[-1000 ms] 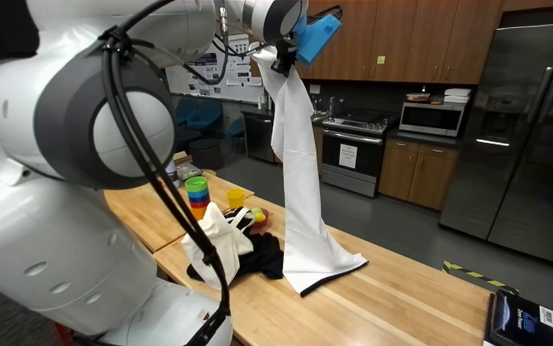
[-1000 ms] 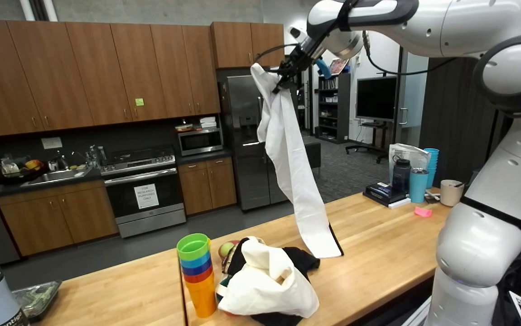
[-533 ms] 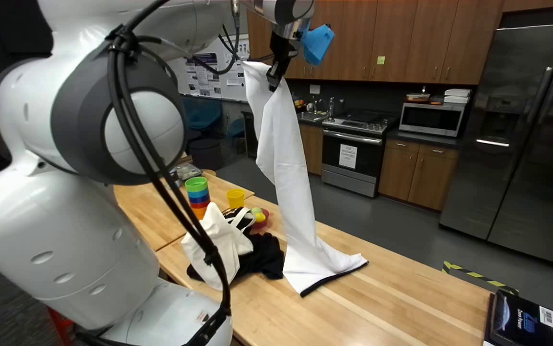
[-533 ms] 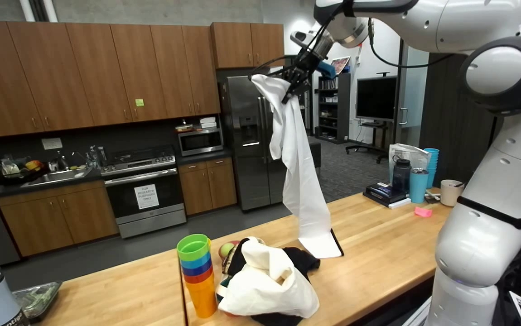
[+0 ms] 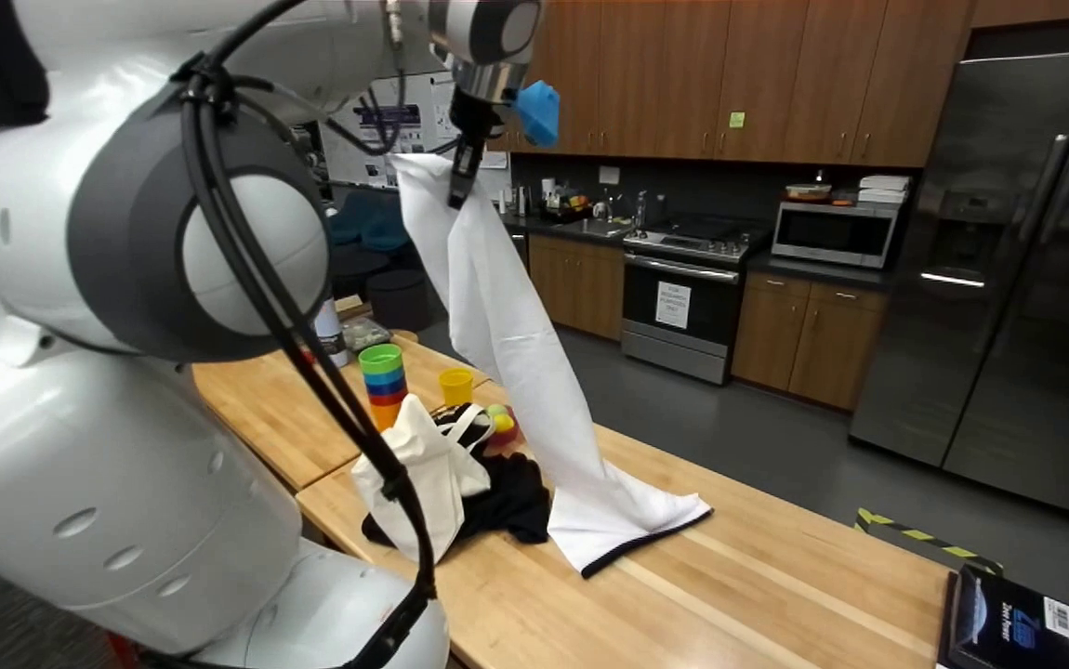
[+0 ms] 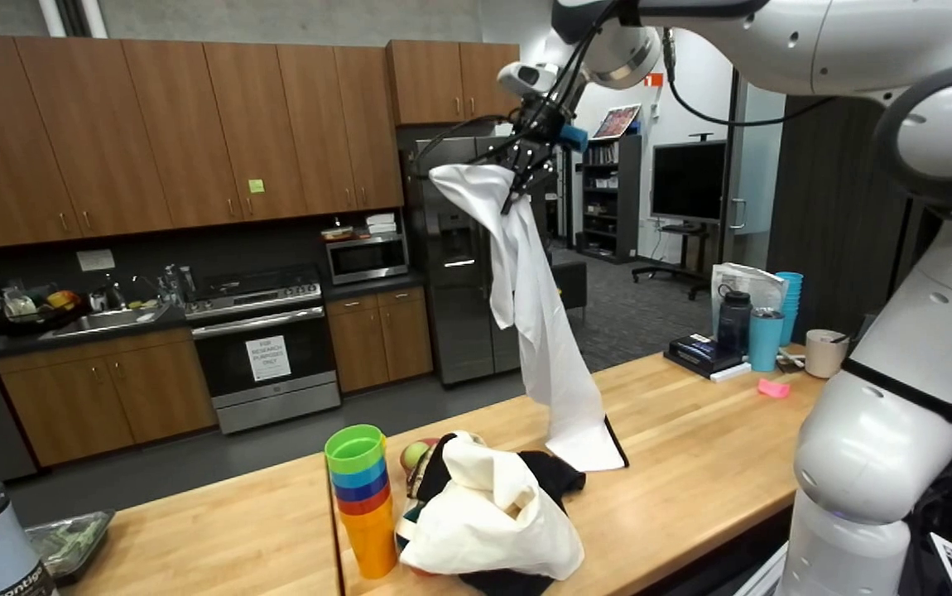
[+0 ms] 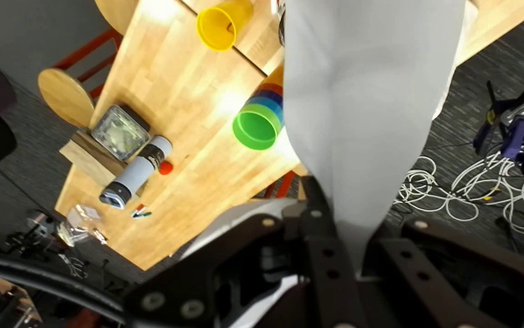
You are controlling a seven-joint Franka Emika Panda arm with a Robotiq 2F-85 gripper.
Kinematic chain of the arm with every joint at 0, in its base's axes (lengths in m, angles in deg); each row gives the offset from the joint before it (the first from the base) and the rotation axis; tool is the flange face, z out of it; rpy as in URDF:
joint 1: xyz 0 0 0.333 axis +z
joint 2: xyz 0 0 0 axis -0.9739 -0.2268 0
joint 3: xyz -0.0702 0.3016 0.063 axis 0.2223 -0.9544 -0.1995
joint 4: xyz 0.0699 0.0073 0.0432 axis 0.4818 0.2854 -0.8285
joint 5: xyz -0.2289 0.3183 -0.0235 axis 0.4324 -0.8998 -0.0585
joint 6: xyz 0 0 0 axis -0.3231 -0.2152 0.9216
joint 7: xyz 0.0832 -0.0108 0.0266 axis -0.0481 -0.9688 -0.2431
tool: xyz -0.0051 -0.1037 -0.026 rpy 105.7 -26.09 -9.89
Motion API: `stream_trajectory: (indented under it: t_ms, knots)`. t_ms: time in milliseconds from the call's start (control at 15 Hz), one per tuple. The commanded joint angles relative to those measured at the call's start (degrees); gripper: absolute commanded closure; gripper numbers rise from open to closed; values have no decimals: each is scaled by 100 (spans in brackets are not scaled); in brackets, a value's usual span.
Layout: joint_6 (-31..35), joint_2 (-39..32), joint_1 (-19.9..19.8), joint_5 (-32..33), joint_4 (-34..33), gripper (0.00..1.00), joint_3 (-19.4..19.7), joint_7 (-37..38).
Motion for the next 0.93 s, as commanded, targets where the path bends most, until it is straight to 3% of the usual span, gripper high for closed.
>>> stream_trajectory:
  t_ms: [0, 267, 600, 667, 733, 867]
  knots:
    - [724, 822, 320, -149, 1067, 99, -675, 198]
    - [1352, 1326, 916, -344, 1897, 99, -1367, 648]
    - [1856, 1468, 1485, -290, 2392, 99, -1659, 959]
    - [1876, 1478, 1491, -159, 2455, 76, -1698, 1110]
    - [1739, 1285, 1570, -134, 2255, 94, -1612, 1025]
    - [1793, 1308, 1605, -127, 2357, 83, -1623, 1080]
